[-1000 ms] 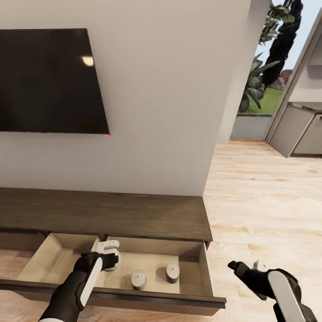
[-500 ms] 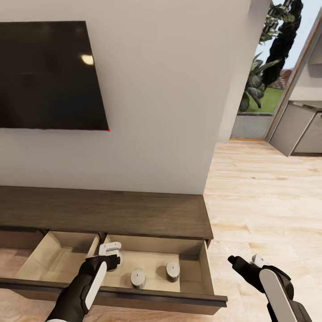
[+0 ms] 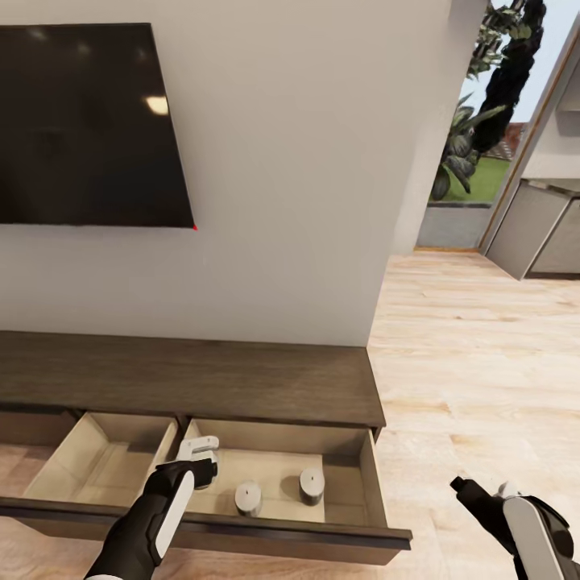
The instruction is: Place each of the two pumpkins and all three candles from the living room inside a cabinet in the living room (use any cabinet), then make sure every cabinet is closed, and position the cauldron so it is next to a table in the living room.
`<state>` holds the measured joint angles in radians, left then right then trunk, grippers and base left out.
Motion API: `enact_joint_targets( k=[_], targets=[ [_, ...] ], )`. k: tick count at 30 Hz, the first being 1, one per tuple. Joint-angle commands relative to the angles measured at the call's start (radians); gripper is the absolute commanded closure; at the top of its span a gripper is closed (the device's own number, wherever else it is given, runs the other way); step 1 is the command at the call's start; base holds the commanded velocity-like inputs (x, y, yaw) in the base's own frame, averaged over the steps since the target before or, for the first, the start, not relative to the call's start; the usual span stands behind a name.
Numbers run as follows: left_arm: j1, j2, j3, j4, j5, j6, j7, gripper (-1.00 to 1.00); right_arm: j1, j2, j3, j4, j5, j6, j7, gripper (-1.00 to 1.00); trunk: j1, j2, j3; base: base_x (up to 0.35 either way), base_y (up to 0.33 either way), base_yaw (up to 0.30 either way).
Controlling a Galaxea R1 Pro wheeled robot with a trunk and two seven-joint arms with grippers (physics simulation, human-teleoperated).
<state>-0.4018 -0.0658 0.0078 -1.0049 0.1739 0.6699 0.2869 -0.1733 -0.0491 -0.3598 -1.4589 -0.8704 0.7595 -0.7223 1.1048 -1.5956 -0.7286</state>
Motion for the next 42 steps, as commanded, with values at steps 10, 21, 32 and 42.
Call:
enact_joint_targets(
  k=[10,21,32,42],
  targets=[
    [0.000,-0.001,0.000,0.000,-0.001,-0.001,0.000,1.00,0.000,0.000,-0.025,0.029,-0.001,0.000,0.004,-1.00,0.038,-0.070,-0.031,0.000,0.000,0.000],
    [0.000,-0.001,-0.002,0.000,-0.001,0.000,0.000,1.00,0.000,0.001,-0.026,0.030,-0.002,-0.002,0.004,-1.00,0.081,-0.147,-0.066,0.000,0.000,0.000],
    [0.000,-0.002,-0.003,-0.006,0.001,0.000,0.000,1.00,0.000,0.002,-0.026,0.031,-0.004,-0.002,0.005,-1.00,0.100,-0.182,-0.082,0.000,0.000,0.000],
    [0.000,-0.001,-0.003,-0.008,0.001,0.004,0.000,1.00,0.000,0.002,-0.027,0.052,-0.003,-0.002,0.006,-1.00,0.100,-0.182,-0.082,0.098,0.000,0.000]
  ],
)
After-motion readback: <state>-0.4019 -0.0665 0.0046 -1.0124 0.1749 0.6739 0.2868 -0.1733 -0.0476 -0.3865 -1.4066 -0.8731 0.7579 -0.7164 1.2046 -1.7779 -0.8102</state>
